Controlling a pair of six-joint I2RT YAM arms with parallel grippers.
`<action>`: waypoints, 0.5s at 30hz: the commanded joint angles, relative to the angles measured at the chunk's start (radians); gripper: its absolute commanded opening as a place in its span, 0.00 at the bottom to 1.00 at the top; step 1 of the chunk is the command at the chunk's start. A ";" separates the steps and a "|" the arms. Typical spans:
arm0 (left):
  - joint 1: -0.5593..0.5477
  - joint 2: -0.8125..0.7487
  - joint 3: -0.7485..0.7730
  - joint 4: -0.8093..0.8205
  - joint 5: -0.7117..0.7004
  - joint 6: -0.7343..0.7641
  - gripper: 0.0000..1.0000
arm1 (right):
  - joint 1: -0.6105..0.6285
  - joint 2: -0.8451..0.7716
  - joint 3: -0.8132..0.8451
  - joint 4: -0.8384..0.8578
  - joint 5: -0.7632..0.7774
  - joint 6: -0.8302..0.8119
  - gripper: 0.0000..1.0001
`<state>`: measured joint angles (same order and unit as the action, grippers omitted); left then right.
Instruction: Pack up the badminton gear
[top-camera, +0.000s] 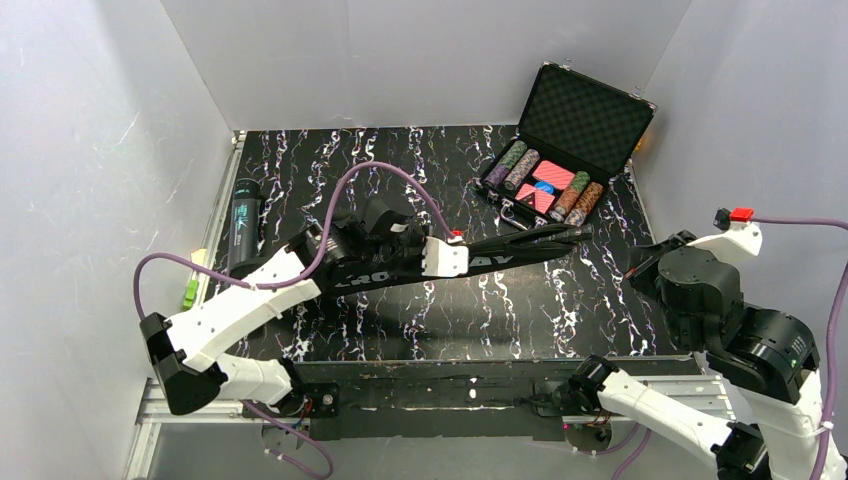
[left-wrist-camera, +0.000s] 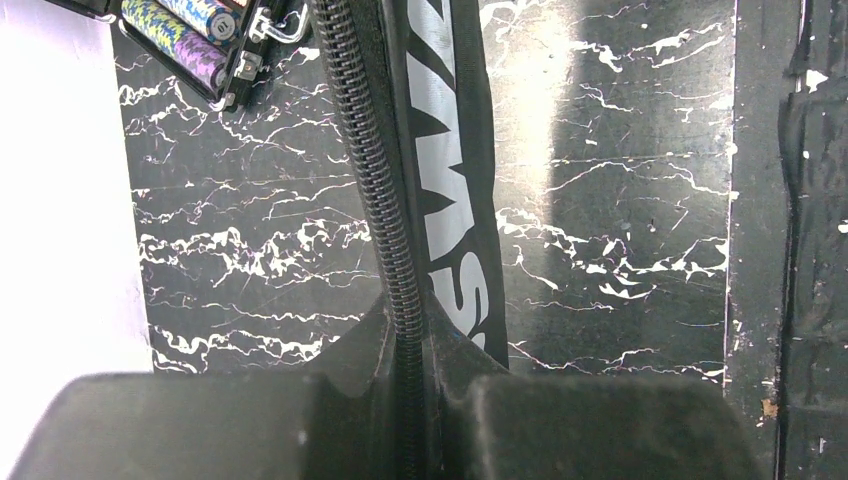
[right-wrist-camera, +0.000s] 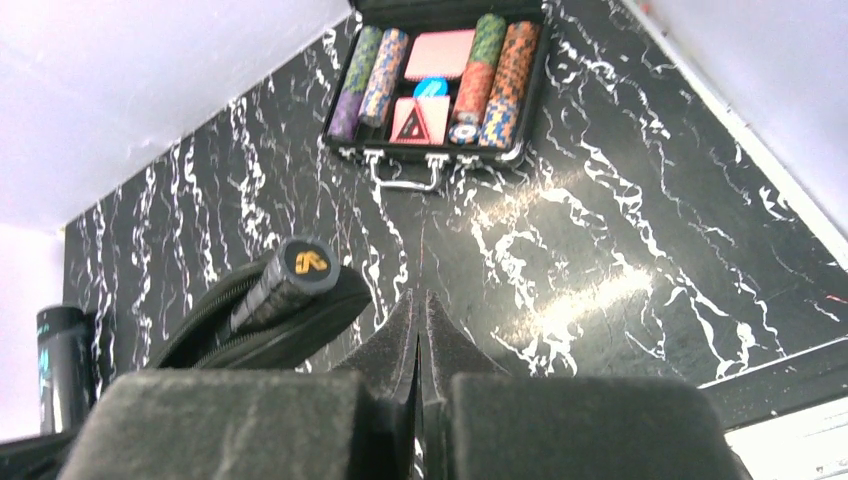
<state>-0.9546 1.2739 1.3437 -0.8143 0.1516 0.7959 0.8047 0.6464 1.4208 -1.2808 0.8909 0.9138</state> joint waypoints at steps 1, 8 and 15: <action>0.003 -0.057 0.026 0.028 -0.014 0.000 0.00 | -0.002 0.046 0.025 0.089 0.113 -0.021 0.01; 0.003 -0.068 0.029 0.029 -0.017 -0.005 0.00 | -0.017 0.091 0.000 0.235 0.012 -0.097 0.01; 0.004 -0.079 0.023 0.034 -0.022 0.004 0.00 | -0.085 0.112 -0.066 0.318 -0.122 -0.098 0.01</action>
<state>-0.9546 1.2606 1.3437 -0.8165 0.1452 0.7876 0.7494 0.7460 1.3693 -1.0542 0.8391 0.8261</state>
